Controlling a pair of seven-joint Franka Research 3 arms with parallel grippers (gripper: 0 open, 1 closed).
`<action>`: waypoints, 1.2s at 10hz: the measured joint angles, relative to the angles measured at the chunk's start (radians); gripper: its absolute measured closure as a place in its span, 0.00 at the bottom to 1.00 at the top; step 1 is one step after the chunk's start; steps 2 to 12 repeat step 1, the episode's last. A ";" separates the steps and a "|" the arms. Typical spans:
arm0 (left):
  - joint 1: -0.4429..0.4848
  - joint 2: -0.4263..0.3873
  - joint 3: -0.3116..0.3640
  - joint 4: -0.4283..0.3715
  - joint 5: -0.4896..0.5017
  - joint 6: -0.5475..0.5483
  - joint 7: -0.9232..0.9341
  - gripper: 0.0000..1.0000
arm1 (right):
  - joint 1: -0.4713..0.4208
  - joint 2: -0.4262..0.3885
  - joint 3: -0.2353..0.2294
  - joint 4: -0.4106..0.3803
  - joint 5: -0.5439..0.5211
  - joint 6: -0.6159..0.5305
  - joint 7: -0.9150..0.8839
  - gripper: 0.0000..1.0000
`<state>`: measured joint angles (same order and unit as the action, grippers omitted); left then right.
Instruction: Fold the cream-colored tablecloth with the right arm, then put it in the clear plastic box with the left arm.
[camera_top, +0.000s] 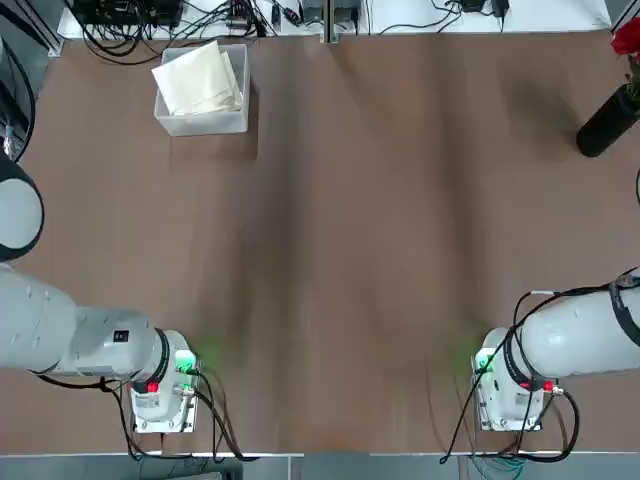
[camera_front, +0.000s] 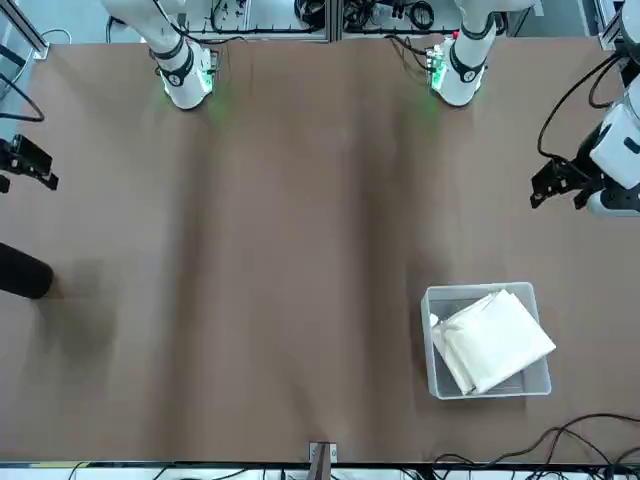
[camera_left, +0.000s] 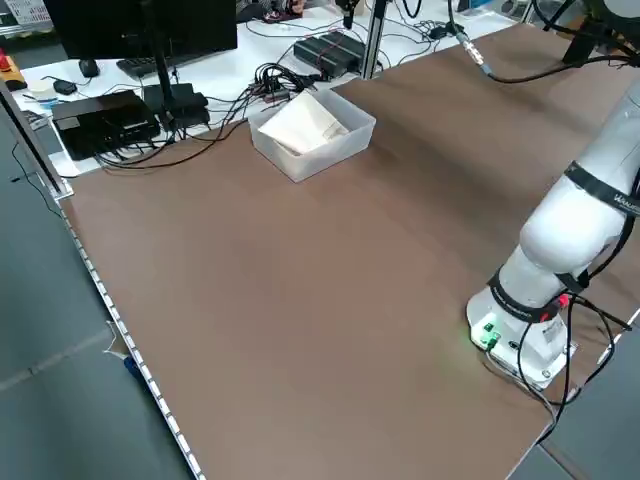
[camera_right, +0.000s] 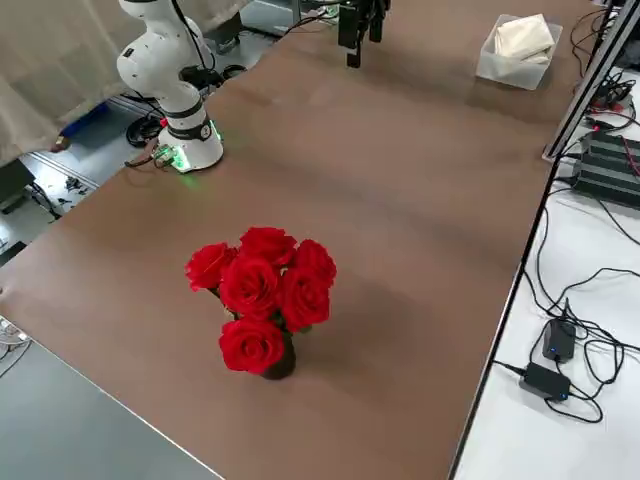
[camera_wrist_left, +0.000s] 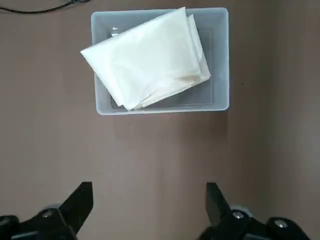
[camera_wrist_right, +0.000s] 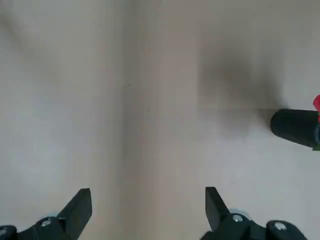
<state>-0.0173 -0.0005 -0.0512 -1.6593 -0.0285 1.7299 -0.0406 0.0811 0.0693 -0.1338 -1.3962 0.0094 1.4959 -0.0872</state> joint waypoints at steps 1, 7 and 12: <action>0.000 0.000 0.001 0.000 0.000 -0.004 0.000 0.01 | 0.000 -0.002 0.000 0.005 0.000 0.000 0.000 0.00; 0.000 0.000 0.001 0.000 0.000 -0.004 0.000 0.01 | 0.000 -0.002 0.000 0.005 0.000 0.000 0.000 0.00; 0.000 0.000 0.001 0.000 0.000 -0.004 0.000 0.01 | 0.000 -0.002 0.000 0.005 0.000 0.000 0.000 0.00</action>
